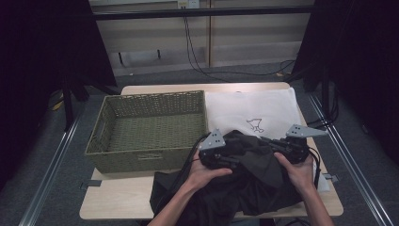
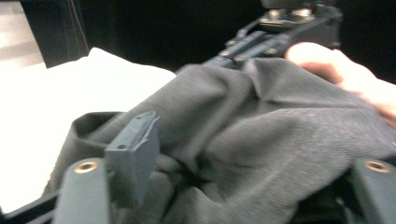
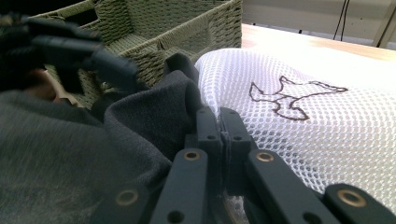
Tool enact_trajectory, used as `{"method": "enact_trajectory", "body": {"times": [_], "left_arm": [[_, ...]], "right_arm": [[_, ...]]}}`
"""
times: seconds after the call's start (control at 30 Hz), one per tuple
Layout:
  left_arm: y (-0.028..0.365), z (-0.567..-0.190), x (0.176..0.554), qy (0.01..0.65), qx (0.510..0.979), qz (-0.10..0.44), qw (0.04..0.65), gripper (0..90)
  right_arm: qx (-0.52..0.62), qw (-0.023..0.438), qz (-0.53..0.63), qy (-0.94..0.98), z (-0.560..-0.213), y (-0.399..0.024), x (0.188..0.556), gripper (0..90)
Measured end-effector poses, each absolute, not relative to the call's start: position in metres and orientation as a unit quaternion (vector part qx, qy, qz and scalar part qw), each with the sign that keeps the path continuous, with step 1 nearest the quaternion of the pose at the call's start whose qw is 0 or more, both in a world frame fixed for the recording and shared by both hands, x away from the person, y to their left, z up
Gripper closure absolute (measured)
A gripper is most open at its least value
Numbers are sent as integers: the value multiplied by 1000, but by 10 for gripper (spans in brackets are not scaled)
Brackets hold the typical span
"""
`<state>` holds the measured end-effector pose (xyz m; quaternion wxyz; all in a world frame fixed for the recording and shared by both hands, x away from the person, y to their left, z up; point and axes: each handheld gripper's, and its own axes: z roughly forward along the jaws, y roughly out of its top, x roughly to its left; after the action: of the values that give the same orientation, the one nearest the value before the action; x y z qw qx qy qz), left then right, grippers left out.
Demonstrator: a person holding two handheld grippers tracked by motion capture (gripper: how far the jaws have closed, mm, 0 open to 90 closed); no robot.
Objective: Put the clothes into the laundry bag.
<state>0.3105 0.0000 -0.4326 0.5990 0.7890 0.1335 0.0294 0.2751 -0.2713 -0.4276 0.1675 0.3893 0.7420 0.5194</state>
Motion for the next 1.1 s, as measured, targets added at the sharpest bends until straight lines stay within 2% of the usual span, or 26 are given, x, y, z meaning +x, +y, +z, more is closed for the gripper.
{"method": "enact_trajectory", "body": {"times": [0.17,0.4,0.53,0.57,0.6,0.63,0.67,0.7,0.77,0.87,0.93,1.07,1.1], "left_arm": [[-8,-428,322,150,794,30,588,225],[-18,-427,333,157,796,35,583,198],[-33,-436,329,145,824,49,546,176],[-36,-439,328,138,833,50,534,221],[-38,-442,327,136,840,49,524,313],[-39,-447,326,134,844,65,515,440],[-39,-449,326,131,847,60,511,623],[-39,-453,328,134,851,43,506,728],[-40,-453,326,121,856,38,502,835],[-40,-442,316,77,855,15,513,855],[-44,-435,311,68,858,20,509,856],[-54,-451,322,87,869,3,488,855],[-57,-457,324,101,877,22,470,855]], "right_arm": [[389,172,520,741,-425,-273,273,887],[384,176,523,740,-420,-275,270,887],[381,179,526,739,-416,-275,270,888],[382,177,526,739,-416,-275,270,888],[384,177,525,739,-416,-274,270,888],[381,178,525,740,-415,-274,271,888],[383,179,526,738,-414,-275,271,888],[381,179,527,738,-413,-275,271,888],[382,180,528,737,-411,-275,272,888],[383,178,530,735,-409,-274,275,888],[381,178,532,735,-408,-274,277,888],[376,180,536,734,-404,-270,277,888],[373,182,535,736,-402,-269,276,889]]}}
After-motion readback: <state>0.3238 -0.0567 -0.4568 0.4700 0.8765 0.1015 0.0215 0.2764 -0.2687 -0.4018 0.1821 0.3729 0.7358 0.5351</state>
